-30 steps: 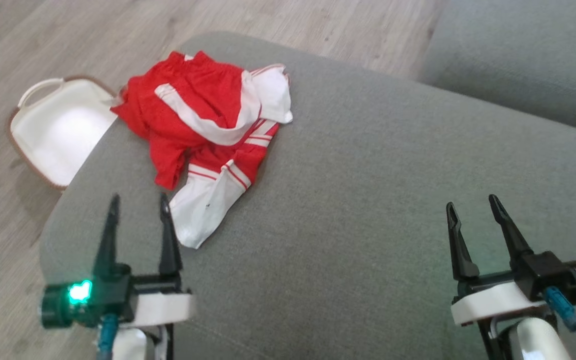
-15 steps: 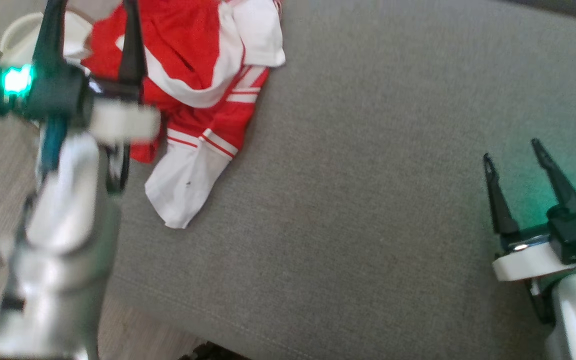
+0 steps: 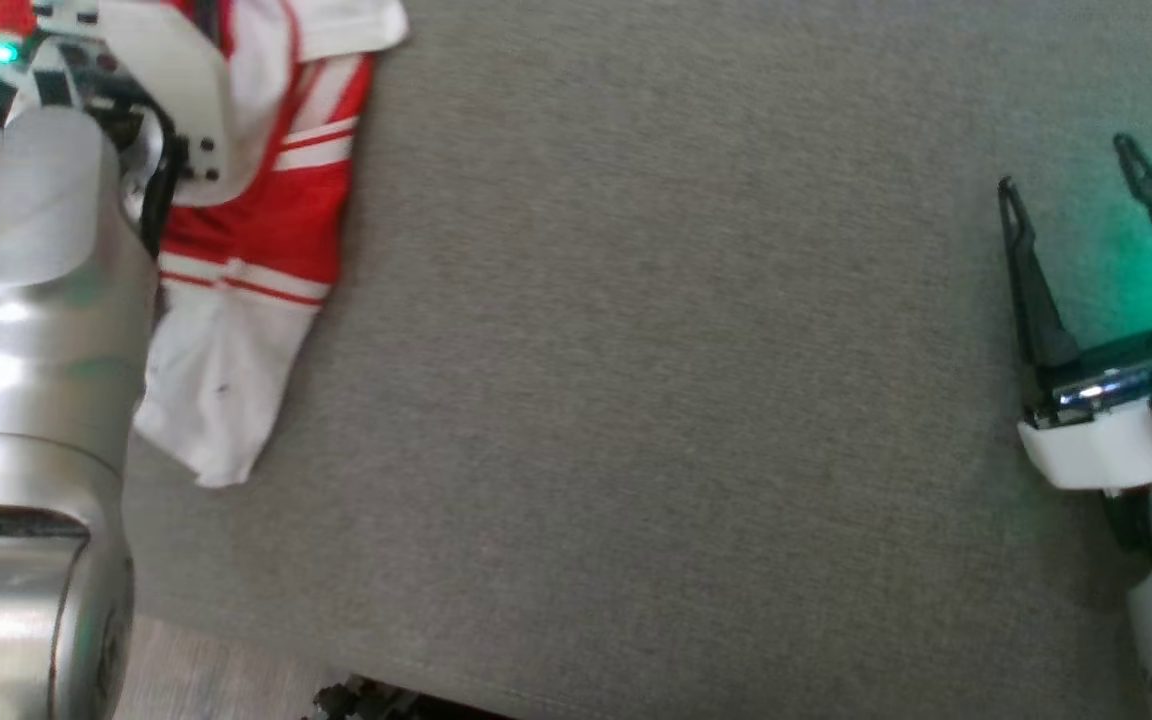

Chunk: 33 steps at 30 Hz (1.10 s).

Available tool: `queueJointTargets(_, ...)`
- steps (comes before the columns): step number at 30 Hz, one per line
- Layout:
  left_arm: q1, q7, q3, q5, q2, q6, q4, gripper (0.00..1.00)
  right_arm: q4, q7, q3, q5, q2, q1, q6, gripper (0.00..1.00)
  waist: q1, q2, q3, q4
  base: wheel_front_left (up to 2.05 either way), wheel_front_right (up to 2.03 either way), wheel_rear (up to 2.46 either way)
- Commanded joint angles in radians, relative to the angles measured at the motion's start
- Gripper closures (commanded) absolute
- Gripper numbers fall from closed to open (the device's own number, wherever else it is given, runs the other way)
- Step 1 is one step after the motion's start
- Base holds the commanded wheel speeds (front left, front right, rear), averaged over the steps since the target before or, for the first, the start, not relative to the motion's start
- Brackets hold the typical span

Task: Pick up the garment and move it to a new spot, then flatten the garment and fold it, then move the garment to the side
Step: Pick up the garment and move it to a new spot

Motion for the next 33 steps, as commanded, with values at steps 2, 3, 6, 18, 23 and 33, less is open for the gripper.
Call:
queueJointTargets(2, -0.042, 0.018, 0.016, -0.010, 0.063, -0.010, 0.015, 0.00, 0.001, 0.000, 0.006, -0.003, -0.018, 0.021, 0.007, 0.00, -0.0001, 0.0001, 0.052, -0.049, 0.00, 0.00, 0.00)
queueJointTargets(3, -0.044, 0.025, 0.015, -0.015, 0.066, -0.016, 0.036, 0.00, -0.003, 0.000, 0.004, -0.003, -0.018, 0.016, 0.007, 0.00, -0.0001, 0.0001, 0.060, -0.055, 0.00, 0.00, 0.00)
queueJointTargets(6, -0.048, 0.006, 0.001, -0.017, 0.084, -0.029, 0.071, 0.68, -0.008, 0.000, 0.000, -0.003, -0.011, 0.006, 0.007, 0.00, -0.0001, 0.0001, 0.067, -0.068, 0.00, 0.00, 0.00)
queueJointTargets(18, -0.133, -0.272, 0.002, -0.027, 0.182, -0.024, 0.060, 1.00, 0.031, 0.000, 0.019, 0.006, 0.063, -0.001, 0.007, 0.00, -0.0001, 0.0001, -0.051, -0.082, 0.00, 0.00, 0.00)
queueJointTargets(23, -0.172, -0.353, -0.016, -0.030, 0.186, -0.034, 0.020, 1.00, 0.055, 0.000, 0.023, 0.017, 0.107, 0.008, 0.007, 0.00, -0.0001, 0.0001, -0.147, -0.095, 0.00, 0.00, 0.00)
queueJointTargets(33, -0.182, -0.404, -0.186, -0.082, 0.091, -0.049, -0.157, 1.00, 0.092, 0.000, 0.031, 0.052, 0.202, 0.053, 0.007, 0.00, -0.0001, 0.0001, -0.367, -0.218, 0.00, 0.00, 0.00)
